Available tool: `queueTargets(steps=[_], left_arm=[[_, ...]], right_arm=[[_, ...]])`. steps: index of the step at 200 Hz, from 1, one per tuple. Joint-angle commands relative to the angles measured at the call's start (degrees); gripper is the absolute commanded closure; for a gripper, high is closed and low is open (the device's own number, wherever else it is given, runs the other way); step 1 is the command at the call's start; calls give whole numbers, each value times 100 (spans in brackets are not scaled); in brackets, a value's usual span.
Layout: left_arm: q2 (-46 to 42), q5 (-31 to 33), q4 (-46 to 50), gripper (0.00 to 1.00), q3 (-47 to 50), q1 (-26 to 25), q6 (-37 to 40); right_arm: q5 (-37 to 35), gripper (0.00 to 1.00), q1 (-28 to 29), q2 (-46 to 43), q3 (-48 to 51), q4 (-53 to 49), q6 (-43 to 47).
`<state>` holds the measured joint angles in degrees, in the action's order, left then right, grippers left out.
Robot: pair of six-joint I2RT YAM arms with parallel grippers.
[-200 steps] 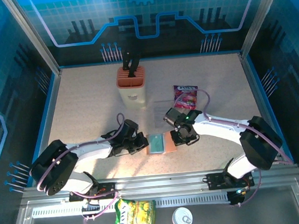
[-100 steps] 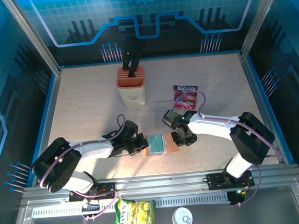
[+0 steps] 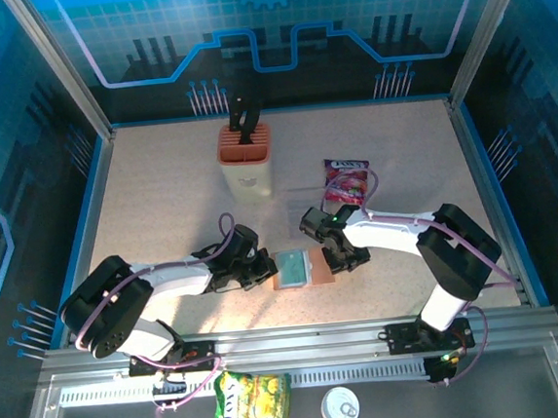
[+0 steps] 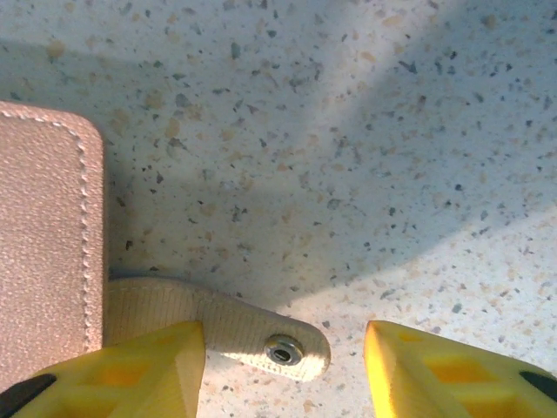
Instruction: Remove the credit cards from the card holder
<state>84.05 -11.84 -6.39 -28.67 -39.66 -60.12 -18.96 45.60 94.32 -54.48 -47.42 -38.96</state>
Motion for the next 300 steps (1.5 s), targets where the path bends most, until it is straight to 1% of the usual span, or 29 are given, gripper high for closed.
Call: queueTargets(steps=[1, 31, 74, 100, 126, 157, 174, 189, 210, 227, 243, 278, 287, 300], left_arm=[[-29, 6, 314, 99, 54, -36, -70], [14, -1, 329, 99, 19, -36, -53], [109, -44, 323, 99, -19, -41, -44], [135, -41, 323, 99, -16, -40, -46], [124, -37, 323, 99, -8, -40, -57], [123, -21, 314, 99, 8, -35, -70], [116, -24, 323, 100, 19, -36, -75], [119, -21, 325, 99, 23, -33, -72], [116, -21, 340, 99, 27, -31, -71], [109, -21, 349, 99, 27, -38, -73], [111, -19, 358, 100, 23, -36, -61], [116, -20, 359, 99, 33, -40, -57], [123, -20, 364, 99, 44, -39, -61], [138, -28, 362, 99, 45, -37, -62]], right_arm=[[-100, 48, 113, -368, -279, -402, -69], [-87, 48, 284, -654, -642, -697, -125], [-324, 48, 591, -731, -1314, -1208, -187], [-219, 49, 823, -724, -1614, -1157, -206], [523, 53, 1047, -682, -1638, -424, -48], [1915, 59, 1064, -465, -1294, 744, -146], [2201, 60, 1067, -325, -1137, 999, -323], [2048, 58, 1059, -163, -1155, 814, -415], [1476, 53, 1055, 25, -1265, 227, -453], [938, 51, 1032, 119, -1352, -234, -470], [606, 50, 974, 173, -1372, -528, -452], [345, 47, 795, 196, -1238, -716, -384], [294, 42, 766, 192, -1194, -725, -374], [219, 39, 725, 206, -1116, -721, -354]])
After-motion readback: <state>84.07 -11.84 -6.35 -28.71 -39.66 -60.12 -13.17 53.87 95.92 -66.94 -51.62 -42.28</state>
